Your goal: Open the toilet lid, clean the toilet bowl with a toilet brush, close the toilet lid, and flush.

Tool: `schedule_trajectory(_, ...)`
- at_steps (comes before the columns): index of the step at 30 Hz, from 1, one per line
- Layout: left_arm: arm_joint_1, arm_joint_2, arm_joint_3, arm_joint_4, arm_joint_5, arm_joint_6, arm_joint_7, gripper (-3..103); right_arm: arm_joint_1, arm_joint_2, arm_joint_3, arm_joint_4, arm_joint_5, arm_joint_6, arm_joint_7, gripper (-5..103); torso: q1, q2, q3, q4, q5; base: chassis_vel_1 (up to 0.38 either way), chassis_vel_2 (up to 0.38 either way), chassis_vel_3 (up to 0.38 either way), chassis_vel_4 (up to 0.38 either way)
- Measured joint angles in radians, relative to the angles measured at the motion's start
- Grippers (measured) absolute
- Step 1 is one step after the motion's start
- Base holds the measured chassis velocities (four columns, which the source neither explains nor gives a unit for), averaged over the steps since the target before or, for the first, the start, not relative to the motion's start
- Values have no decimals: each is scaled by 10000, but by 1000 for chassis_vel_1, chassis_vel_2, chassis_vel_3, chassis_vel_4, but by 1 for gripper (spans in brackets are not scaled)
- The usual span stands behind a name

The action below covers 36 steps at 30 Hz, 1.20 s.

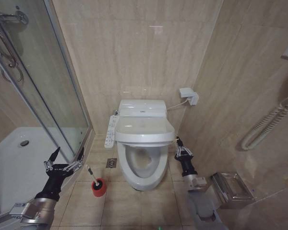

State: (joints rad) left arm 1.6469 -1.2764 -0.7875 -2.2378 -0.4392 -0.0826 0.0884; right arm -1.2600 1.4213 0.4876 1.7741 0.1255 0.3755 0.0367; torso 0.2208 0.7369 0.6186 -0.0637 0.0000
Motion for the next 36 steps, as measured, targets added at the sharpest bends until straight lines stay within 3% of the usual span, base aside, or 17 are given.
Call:
schedule_trajectory(12, 0, 0, 0, 0, 0, 0, 0, 100, 881, -190, -66, 272, 320, -581, 339, 1, 0, 0, 1, 1, -1, 0, 0, 0, 0)
schedule_trajectory(36, 0, 0, 0, 0, 0, 0, 0, 100, 2894, -2, -381, -830, 303, -857, 480, 1, -2, 0, 1, -9, -2, 0, 0, 0, 0)
